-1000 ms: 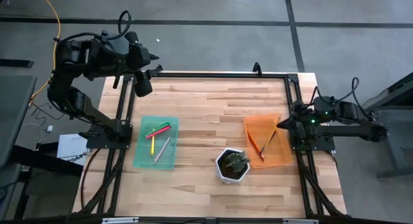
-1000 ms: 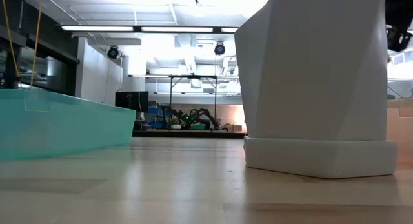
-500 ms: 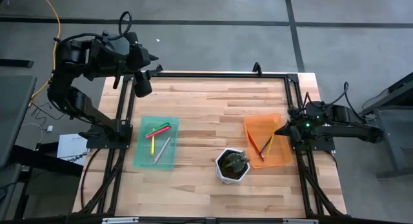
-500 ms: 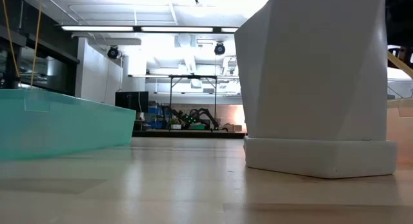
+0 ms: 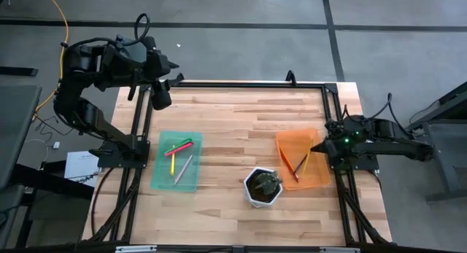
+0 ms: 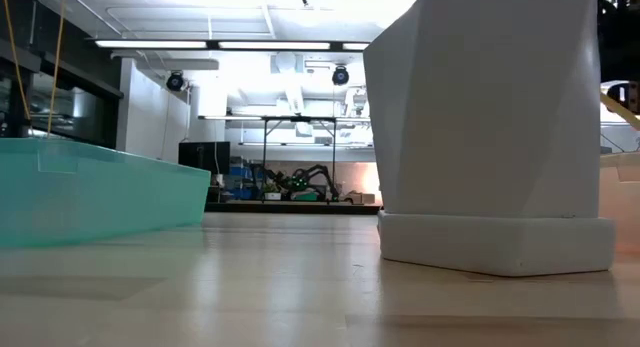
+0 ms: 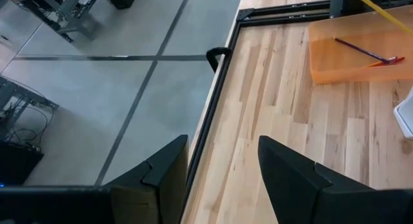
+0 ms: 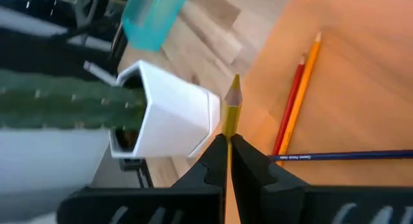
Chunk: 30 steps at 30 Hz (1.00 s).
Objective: Sort pens & pencils
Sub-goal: Put the yellow pencil into the orange bin
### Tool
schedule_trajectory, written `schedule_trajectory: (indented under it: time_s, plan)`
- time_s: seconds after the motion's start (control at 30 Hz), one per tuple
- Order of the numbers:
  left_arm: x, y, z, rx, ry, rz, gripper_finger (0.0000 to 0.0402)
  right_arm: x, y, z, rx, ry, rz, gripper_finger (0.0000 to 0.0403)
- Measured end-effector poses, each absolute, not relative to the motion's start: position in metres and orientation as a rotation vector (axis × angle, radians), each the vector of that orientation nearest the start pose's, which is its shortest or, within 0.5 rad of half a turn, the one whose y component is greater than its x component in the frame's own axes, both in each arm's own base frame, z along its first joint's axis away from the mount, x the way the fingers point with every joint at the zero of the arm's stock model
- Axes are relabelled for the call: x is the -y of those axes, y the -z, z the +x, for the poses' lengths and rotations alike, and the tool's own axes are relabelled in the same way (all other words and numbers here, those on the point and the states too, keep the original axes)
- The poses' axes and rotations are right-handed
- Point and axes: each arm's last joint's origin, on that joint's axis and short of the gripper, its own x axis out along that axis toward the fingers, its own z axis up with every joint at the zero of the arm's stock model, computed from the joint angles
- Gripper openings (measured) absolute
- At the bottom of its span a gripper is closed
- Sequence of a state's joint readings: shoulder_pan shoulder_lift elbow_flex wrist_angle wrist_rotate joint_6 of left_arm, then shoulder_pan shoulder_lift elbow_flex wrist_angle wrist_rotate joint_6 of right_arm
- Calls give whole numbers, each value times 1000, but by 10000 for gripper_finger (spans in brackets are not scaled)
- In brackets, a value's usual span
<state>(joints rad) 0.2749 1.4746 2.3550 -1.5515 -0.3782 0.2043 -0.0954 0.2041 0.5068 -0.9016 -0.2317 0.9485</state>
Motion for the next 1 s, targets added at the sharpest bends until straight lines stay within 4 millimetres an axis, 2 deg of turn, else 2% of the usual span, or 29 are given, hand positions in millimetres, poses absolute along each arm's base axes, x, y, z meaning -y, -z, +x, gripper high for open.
schedule_trajectory:
  time_s: [0.33,1.0]
  plan:
    - [-59,-534,169,-745,-557,225,175,1,-229,66,-666,273,1034,0]
    - [-59,-534,169,-749,-557,221,175,6,-211,103,-925,341,832,0]
